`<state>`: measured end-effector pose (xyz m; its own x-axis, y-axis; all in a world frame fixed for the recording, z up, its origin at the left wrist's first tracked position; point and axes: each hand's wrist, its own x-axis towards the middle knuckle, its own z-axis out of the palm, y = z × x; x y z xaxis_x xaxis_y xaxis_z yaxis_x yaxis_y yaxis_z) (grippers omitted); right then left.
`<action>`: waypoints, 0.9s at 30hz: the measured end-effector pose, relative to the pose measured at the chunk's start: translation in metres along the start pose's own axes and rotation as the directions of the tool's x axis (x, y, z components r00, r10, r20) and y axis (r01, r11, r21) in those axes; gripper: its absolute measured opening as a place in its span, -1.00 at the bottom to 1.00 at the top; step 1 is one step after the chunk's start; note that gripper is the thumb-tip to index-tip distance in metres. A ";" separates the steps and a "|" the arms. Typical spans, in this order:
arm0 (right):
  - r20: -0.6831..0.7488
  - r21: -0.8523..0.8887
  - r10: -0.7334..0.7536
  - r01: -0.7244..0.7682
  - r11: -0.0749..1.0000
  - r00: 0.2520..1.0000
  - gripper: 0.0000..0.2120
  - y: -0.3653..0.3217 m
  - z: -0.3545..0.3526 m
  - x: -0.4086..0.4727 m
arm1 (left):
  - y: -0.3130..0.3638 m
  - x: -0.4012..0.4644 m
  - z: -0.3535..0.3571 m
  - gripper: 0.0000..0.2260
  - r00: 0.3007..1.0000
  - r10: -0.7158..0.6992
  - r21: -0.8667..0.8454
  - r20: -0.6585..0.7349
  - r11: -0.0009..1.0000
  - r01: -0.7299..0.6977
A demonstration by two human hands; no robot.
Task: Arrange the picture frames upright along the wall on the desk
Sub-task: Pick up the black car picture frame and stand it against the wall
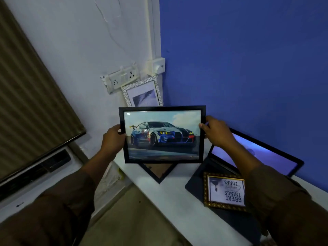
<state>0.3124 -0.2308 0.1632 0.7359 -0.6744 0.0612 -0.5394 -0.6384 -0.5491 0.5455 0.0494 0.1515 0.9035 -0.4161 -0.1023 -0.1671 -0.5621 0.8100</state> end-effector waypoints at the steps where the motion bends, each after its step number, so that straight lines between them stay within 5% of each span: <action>1: 0.015 0.017 0.020 -0.021 1.000 1.000 -0.71 -0.001 -0.002 0.008 | 0.003 0.010 0.002 -0.63 1.000 0.006 0.014 0.004 1.000 -0.006; 10: 0.012 0.052 0.175 -0.175 0.983 0.985 -0.77 0.016 -0.024 0.105 | 0.053 0.139 0.052 -0.61 0.998 0.061 0.044 0.027 0.997 -0.062; 15: -0.017 0.064 0.322 -0.320 0.945 0.947 -0.76 0.045 -0.022 0.144 | 0.073 0.202 0.109 -0.68 0.978 0.119 0.056 0.173 0.990 -0.131; 27: -0.049 -0.020 0.700 -0.701 0.713 0.713 -0.76 0.124 -0.009 0.201 | 0.102 0.342 0.285 -0.76 0.756 0.228 -0.029 0.613 0.963 -0.267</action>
<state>0.3899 -0.4485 0.1153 0.1270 -0.9454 -0.3002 -0.9085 0.0105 -0.4177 0.7253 -0.3539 0.0343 0.4035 -0.8811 -0.2467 -0.3912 -0.4098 0.8240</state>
